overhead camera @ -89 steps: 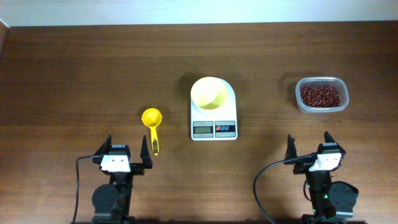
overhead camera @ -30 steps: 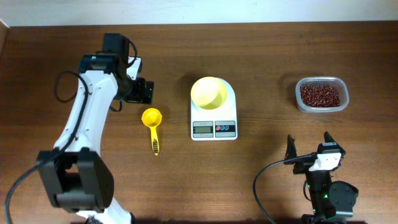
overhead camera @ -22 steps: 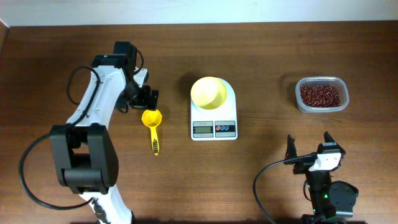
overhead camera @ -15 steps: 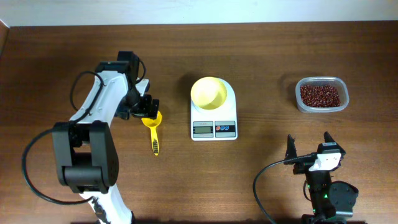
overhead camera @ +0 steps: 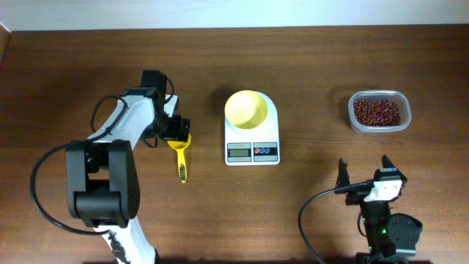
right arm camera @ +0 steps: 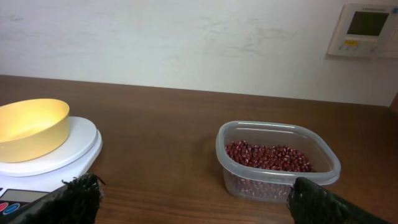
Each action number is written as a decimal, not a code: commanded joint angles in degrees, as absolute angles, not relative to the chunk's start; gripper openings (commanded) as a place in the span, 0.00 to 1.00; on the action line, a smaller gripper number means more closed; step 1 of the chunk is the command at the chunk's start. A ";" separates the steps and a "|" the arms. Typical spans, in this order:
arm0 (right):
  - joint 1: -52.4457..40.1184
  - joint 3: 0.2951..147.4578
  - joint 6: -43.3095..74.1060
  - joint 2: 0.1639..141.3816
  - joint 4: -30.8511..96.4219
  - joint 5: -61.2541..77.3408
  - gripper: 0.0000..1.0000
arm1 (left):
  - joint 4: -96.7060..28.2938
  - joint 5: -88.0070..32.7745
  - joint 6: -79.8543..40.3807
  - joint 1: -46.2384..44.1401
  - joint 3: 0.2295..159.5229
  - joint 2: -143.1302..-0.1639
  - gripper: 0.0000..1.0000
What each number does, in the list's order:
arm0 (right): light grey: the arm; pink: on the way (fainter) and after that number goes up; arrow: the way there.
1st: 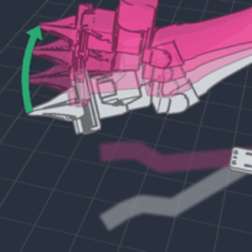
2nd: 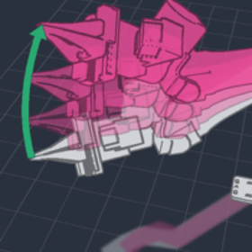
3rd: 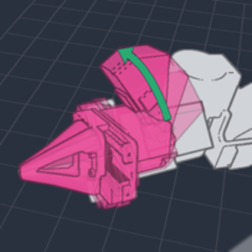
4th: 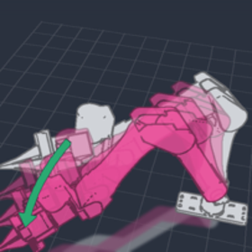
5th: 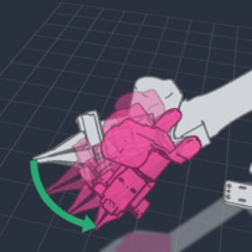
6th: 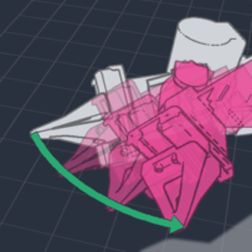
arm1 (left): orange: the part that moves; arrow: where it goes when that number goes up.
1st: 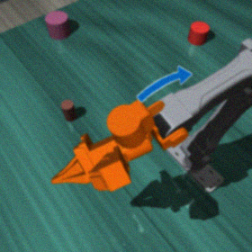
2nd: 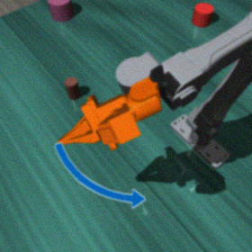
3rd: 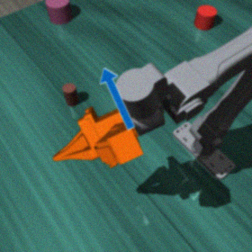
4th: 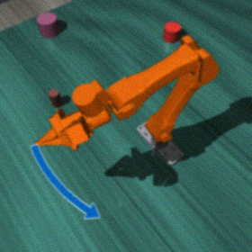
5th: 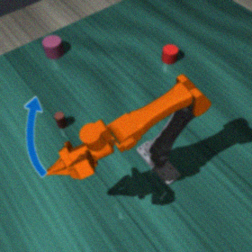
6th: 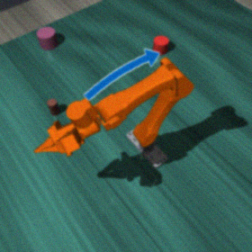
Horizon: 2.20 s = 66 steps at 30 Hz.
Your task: Scoop item into bowl and weigh 50g on scale
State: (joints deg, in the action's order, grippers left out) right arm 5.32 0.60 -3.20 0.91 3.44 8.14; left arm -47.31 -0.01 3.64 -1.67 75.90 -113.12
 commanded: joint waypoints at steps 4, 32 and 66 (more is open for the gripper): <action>5.61 0.32 -3.20 0.47 3.75 7.90 0.99 | -46.94 0.19 3.29 -1.32 74.17 -113.54 0.99; 5.61 0.32 -3.20 0.47 3.75 7.90 0.99 | -44.12 0.16 3.29 -1.32 71.81 -113.54 0.64; 5.61 0.32 -3.20 0.47 3.75 7.90 0.99 | -61.91 -1.98 -13.41 -1.34 103.96 -113.34 0.00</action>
